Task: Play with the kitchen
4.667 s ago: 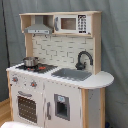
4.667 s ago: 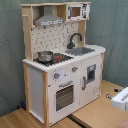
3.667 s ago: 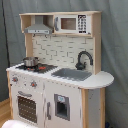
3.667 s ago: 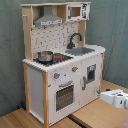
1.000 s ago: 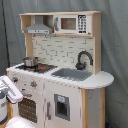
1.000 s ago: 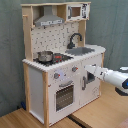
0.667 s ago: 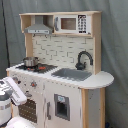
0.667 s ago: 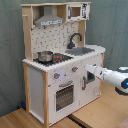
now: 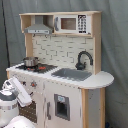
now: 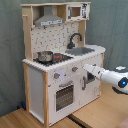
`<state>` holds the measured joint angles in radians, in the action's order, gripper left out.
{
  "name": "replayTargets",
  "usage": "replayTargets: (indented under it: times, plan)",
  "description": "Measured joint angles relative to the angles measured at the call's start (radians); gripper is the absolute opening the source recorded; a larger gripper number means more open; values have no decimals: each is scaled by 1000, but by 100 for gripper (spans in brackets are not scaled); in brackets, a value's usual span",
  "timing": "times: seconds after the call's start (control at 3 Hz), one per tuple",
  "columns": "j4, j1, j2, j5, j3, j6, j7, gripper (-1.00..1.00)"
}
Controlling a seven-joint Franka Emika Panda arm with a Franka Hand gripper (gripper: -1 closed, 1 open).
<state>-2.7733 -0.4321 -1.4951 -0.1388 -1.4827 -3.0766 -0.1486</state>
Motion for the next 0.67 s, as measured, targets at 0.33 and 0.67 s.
replayTargets:
  times: [0.33,0.67]
  plan:
    - [1,-66,0,3,1,-98,19,100]
    - [6,-124,0,3,1,-188,40,100]
